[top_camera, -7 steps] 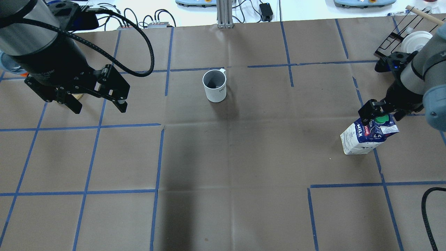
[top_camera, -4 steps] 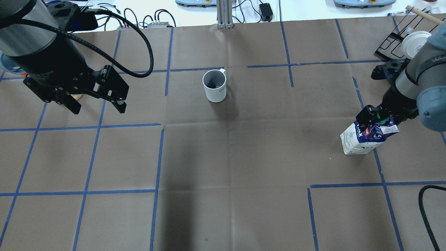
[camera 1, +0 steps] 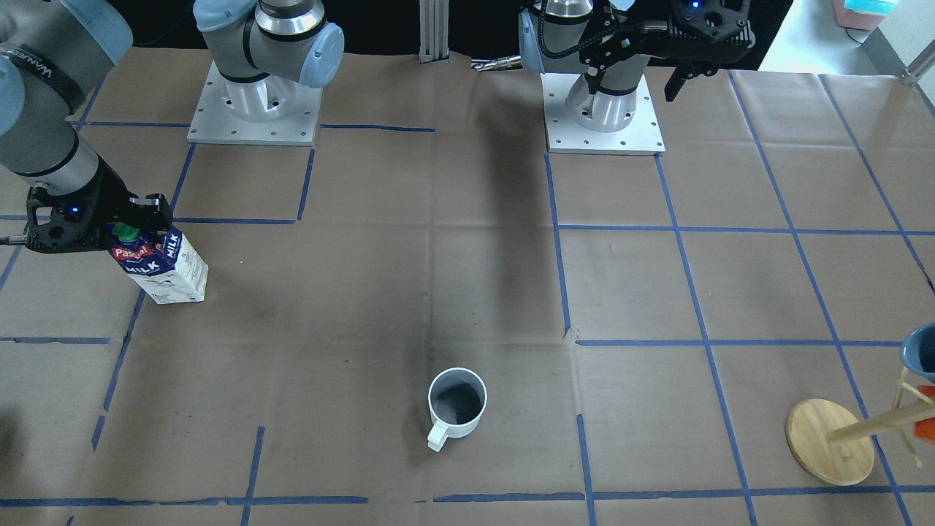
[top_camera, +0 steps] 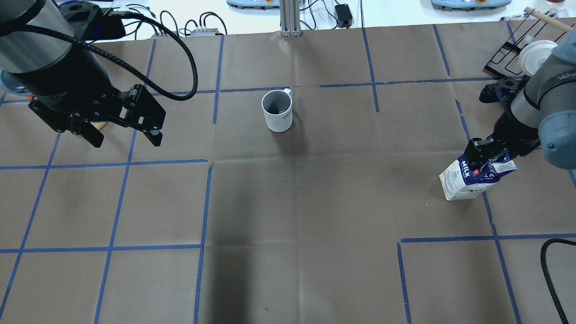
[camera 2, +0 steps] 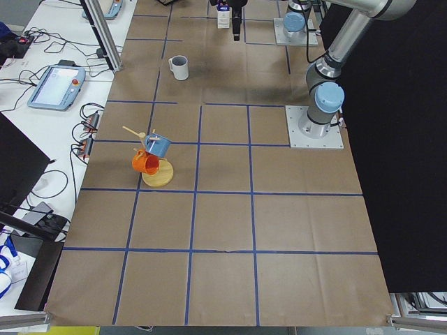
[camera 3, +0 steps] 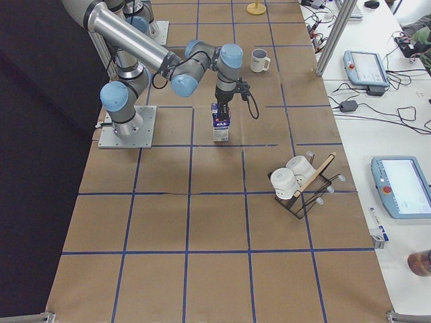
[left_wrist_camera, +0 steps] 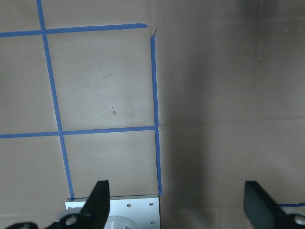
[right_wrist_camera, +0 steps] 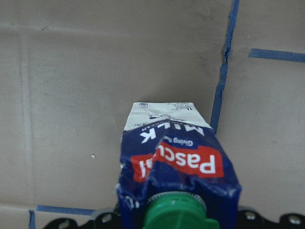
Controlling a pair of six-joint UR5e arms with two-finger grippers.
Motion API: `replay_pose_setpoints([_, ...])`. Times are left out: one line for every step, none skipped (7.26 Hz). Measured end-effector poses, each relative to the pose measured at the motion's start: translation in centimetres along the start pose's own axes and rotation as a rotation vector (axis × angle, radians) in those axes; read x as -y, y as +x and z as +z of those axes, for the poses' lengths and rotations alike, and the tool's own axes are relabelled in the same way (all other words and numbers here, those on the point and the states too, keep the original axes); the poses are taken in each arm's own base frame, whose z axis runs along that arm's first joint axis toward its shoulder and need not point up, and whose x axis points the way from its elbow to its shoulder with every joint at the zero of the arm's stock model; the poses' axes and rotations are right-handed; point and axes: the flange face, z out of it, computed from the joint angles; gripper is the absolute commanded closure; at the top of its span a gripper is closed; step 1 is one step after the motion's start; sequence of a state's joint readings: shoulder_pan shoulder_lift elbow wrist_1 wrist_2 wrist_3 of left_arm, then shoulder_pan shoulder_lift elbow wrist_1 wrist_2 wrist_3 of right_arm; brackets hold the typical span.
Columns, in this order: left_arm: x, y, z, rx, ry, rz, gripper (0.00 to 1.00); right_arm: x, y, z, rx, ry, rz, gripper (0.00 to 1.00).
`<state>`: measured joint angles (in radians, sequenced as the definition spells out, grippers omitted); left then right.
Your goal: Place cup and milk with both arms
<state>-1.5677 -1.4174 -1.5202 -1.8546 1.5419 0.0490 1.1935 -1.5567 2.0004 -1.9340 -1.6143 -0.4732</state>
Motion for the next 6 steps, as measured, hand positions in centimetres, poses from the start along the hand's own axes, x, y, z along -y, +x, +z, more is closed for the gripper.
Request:
replay_pose_setpoints([0.0, 0.0, 0.0, 0.0, 0.0, 0.001, 0.0, 0.1, 0.1, -0.7, -0.008, 0.012, 0.001, 0.56])
replay_pose_setpoints([0.0, 0.0, 0.0, 0.0, 0.001, 0.002, 0.0, 0.5, 0.3, -2.5, -0.022, 0.037, 0.003, 0.56])
replay_pose_setpoints([0.0, 0.0, 0.0, 0.0, 0.001, 0.002, 0.0, 1.3, 0.8, -4.8, -0.031, 0.058, 0.006, 0.56])
replay_pose_setpoints([0.0, 0.0, 0.0, 0.0, 0.001, 0.002, 0.0, 2.3, 1.1, -7.2, -0.033, 0.072, 0.007, 0.55])
replay_pose_setpoints([0.0, 0.0, 0.0, 0.0, 0.001, 0.002, 0.0, 3.7, 1.3, -9.0, -0.031, 0.08, 0.007, 0.55])
replay_pose_setpoints([0.0, 0.0, 0.0, 0.0, 0.001, 0.003, 0.0, 5.7, 0.6, -10.1, -0.03, 0.083, 0.005, 0.55])
